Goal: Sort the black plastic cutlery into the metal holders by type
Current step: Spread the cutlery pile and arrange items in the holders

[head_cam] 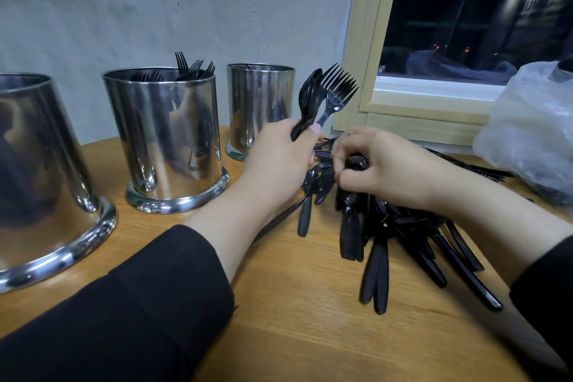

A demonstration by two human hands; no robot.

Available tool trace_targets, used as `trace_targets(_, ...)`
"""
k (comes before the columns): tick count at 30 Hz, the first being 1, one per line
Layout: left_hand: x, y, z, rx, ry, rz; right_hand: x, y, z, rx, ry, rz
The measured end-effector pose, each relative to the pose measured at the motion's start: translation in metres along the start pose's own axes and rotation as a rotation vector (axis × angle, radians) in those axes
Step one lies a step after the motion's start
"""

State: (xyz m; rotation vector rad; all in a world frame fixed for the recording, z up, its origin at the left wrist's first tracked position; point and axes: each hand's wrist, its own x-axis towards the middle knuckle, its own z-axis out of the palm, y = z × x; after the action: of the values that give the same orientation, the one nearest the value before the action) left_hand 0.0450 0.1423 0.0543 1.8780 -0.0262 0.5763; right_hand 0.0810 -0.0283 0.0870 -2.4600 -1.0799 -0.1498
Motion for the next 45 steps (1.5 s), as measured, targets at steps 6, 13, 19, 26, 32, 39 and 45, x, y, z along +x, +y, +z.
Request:
trace_targets(6,0.000,0.003,-0.003,-0.038,-0.013,-0.045,0.001,0.005,-0.019,0.178,0.248,0.023)
trace_targets(13,-0.008,0.008,-0.002,-0.050,-0.140,-0.058,0.004,0.024,-0.040,0.178,0.516,0.065)
trace_targets(19,-0.013,0.015,0.000,-0.092,-0.267,-0.083,0.010,0.032,-0.033,0.130,0.579,0.097)
trace_targets(26,-0.009,0.008,0.000,-0.152,-0.191,-0.115,0.008,0.035,-0.031,0.149,0.613,0.108)
trace_targets(32,-0.008,0.004,0.002,-0.155,-0.152,-0.140,0.003,0.041,-0.003,-0.248,0.050,0.200)
trace_targets(39,-0.008,0.004,0.003,-0.125,-0.157,-0.131,0.004,0.042,0.016,-0.373,-0.182,0.221)
trace_targets(45,-0.007,0.003,0.003,-0.111,-0.149,-0.114,0.007,0.046,0.019,-0.372,-0.086,0.197)
